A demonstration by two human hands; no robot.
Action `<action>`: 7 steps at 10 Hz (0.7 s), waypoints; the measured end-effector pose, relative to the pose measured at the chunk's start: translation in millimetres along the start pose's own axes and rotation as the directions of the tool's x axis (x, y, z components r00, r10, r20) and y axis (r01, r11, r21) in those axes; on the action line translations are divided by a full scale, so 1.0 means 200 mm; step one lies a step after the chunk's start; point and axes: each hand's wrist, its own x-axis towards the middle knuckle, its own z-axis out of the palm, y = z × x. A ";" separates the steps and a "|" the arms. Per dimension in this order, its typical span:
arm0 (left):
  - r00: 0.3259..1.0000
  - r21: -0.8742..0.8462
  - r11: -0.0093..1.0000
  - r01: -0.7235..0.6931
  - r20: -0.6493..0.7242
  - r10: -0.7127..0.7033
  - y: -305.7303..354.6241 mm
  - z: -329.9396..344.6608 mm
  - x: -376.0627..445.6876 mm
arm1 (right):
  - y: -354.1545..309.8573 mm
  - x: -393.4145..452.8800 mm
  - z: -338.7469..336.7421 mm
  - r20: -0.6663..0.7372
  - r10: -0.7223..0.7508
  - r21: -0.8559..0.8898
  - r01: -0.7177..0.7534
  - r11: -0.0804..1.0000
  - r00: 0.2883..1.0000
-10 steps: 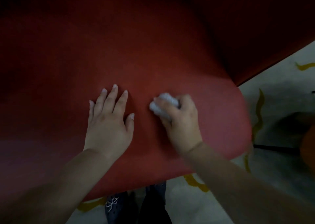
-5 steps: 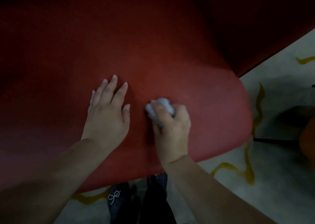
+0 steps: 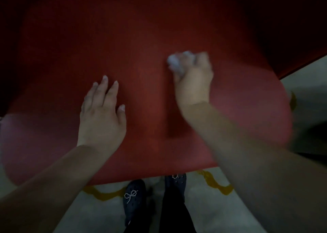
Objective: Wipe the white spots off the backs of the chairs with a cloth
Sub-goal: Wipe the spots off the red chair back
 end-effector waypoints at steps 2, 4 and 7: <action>0.999 -0.046 0.998 0.036 0.014 -0.035 -0.11 -0.03 -0.13 | -0.19 -0.52 0.04 0.282 -0.369 0.155 0.338 0.928 0.885; 0.995 -0.088 0.991 0.097 -0.002 -0.098 -0.24 -0.09 -0.25 | 0.05 -0.25 -0.10 0.146 -0.336 -0.039 0.345 0.938 0.930; 0.970 -0.122 0.964 0.235 -0.029 -0.240 -0.46 -0.16 -0.47 | -0.49 -0.23 0.33 0.107 -0.165 0.059 0.159 0.985 0.980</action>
